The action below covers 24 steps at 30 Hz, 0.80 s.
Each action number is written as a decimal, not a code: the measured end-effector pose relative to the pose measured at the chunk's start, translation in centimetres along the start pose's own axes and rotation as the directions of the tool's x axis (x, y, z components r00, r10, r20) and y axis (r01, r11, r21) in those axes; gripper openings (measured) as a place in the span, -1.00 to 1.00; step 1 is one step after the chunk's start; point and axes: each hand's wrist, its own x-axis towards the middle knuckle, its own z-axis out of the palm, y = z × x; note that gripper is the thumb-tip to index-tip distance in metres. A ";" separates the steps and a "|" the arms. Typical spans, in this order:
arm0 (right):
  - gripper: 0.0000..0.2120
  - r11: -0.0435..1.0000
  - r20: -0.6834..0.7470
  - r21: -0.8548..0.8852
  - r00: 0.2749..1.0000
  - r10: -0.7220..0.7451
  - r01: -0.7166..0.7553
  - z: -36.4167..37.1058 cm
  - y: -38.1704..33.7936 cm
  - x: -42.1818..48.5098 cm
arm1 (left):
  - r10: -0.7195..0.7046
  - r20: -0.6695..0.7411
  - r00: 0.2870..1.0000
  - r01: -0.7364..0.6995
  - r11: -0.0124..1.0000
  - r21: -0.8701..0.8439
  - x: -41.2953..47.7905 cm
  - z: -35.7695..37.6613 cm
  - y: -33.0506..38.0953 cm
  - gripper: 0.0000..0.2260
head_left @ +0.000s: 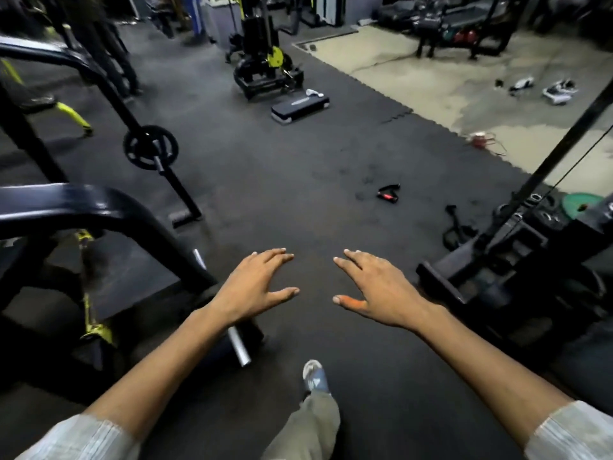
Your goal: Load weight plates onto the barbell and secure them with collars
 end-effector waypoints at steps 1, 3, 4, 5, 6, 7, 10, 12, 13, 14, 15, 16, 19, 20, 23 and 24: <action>-0.09 1.000 0.013 -0.002 1.000 0.018 -0.018 0.1 1.7 1.9 | 0.011 0.010 1.000 -0.011 1.000 -0.008 2.8 0.7 -0.9 -0.23; -0.10 0.999 0.039 -0.006 0.998 0.048 -0.048 -0.1 5.1 5.9 | 0.031 0.037 0.999 -0.031 0.999 -0.017 8.4 1.6 -2.5 -0.22; -0.09 0.998 0.050 -0.007 0.997 0.061 -0.061 -0.5 6.5 7.6 | 0.034 0.051 0.998 -0.033 0.999 -0.021 10.7 1.7 -3.1 -0.21; -0.09 0.997 0.068 -0.006 0.995 0.075 -0.074 -1.1 8.0 9.6 | 0.030 0.063 0.998 -0.028 0.999 -0.030 13.2 1.6 -3.9 -0.20; -0.09 0.997 0.076 -0.005 0.994 0.083 -0.083 -1.8 9.3 11.6 | 0.031 0.071 0.997 -0.028 0.999 -0.039 15.5 1.4 -4.7 -0.19; -0.09 0.996 0.079 -0.008 0.993 0.091 -0.091 -2.7 10.6 13.8 | 0.035 0.075 0.997 -0.032 0.999 -0.042 18.0 1.0 -5.5 -0.19; -0.11 0.996 0.075 -0.003 0.993 0.093 -0.094 -5.5 13.8 20.1 | 0.028 0.087 0.996 -0.025 0.999 -0.039 24.5 -0.8 -7.7 -0.18; -0.15 0.997 0.065 0.005 0.995 0.077 -0.078 -6.9 15.9 24.8 | 0.014 0.088 0.996 -0.010 0.999 -0.042 28.5 -1.9 -9.5 -0.19; -0.17 0.998 0.059 0.011 0.996 0.067 -0.068 -7.4 17.0 27.4 | 0.007 0.092 0.996 -0.003 0.999 -0.038 30.6 -2.3 -10.7 -0.19; -0.19 0.999 0.050 0.016 0.998 0.049 -0.050 -7.6 18.0 29.6 | 0.005 0.097 0.995 -0.003 1.000 -0.029 32.3 -2.5 -11.8 -0.18; -0.19 0.999 0.049 0.024 0.998 0.031 -0.032 -7.8 19.1 32.5 | -0.003 0.106 0.994 0.005 1.000 -0.016 34.5 -2.5 -13.4 -0.18; -0.20 0.999 0.051 0.032 0.999 0.020 -0.021 -7.6 20.1 35.1 | -0.017 0.114 0.993 0.018 1.000 -0.006 36.3 -2.3 -14.8 -0.18; -0.20 0.999 0.063 0.029 0.997 -0.038 0.036 -7.0 23.5 43.8 | -0.065 0.107 0.992 0.065 0.998 0.001 42.4 -1.6 -19.8 -0.21; -0.20 0.998 0.070 0.037 0.996 -0.056 0.054 -6.9 24.9 47.1 | -0.088 0.100 0.991 0.089 0.996 -0.003 45.0 -1.5 -21.6 -0.21; -0.20 0.995 0.087 0.040 0.992 -0.092 0.089 -7.4 28.9 57.0 | -0.181 0.097 0.979 0.182 0.983 -0.006 52.7 -1.9 -26.4 -0.18; -0.20 0.993 0.093 0.044 0.989 -0.112 0.108 -8.0 29.8 59.7 | -0.212 0.089 0.973 0.214 0.977 -0.015 54.5 -2.5 -27.6 -0.17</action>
